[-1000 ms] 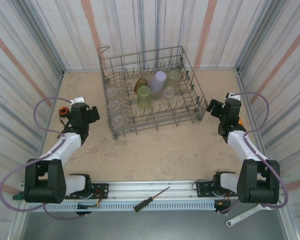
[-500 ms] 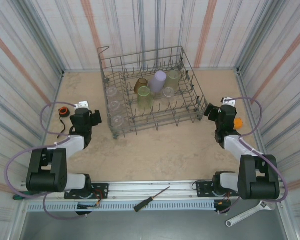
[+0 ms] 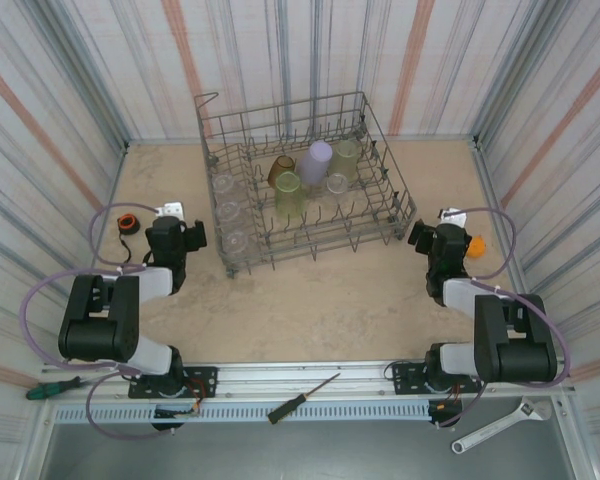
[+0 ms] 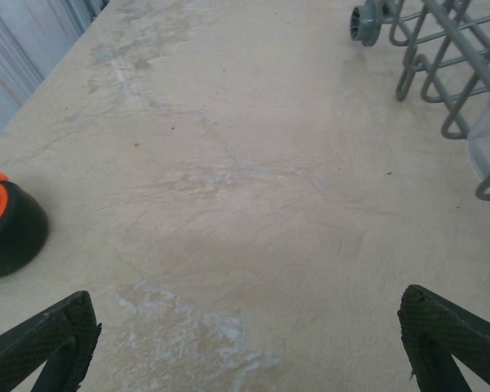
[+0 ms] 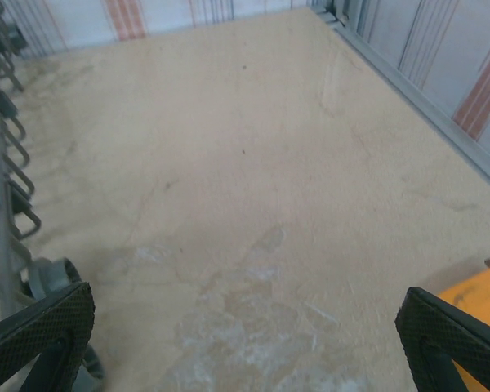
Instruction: Load the cups into the dish rack
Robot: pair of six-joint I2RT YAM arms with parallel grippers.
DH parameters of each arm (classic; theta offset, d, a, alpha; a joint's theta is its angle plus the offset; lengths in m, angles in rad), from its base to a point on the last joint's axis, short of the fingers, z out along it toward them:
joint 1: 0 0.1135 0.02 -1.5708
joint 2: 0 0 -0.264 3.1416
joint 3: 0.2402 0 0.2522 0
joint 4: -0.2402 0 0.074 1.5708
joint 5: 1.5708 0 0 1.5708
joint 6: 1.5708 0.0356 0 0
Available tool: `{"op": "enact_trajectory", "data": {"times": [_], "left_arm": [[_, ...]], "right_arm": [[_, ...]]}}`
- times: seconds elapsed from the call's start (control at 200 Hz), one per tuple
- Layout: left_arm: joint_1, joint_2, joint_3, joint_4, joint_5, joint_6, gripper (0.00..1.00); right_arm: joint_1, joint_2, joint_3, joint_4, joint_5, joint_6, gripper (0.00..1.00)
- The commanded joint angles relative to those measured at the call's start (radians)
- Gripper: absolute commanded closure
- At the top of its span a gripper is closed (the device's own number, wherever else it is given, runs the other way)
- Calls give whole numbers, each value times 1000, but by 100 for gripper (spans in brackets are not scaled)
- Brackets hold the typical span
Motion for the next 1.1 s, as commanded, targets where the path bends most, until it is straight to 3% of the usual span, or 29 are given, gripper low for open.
{"op": "enact_trajectory", "data": {"times": [0.0, 0.125, 0.225, 0.296, 0.421, 0.501, 0.561, 0.591, 1.097], "left_arm": [[2, 5, 0, 62, 43, 37, 1], [1, 9, -20, 103, 99, 57, 1], [17, 65, -76, 273, 150, 72, 1], [16, 36, -59, 183, 167, 66, 1], [10, 39, -61, 192, 160, 73, 1], [11, 42, -65, 206, 164, 74, 1], [17, 43, -65, 208, 179, 71, 1], [23, 39, -64, 201, 192, 69, 1], [26, 40, -62, 198, 201, 71, 2]], "right_arm": [[-21, 19, -23, 158, 14, -10, 1], [-47, 57, -29, 186, -3, 19, 1], [-47, 114, -48, 277, -3, 17, 1], [-45, 103, -34, 230, -18, 15, 1], [-48, 136, -20, 235, -91, -11, 1], [-40, 251, -8, 359, -100, -37, 1], [-32, 202, 49, 154, -129, -41, 1], [-37, 232, 45, 213, -158, -55, 1], [-27, 220, 50, 192, -153, -68, 1]]}}
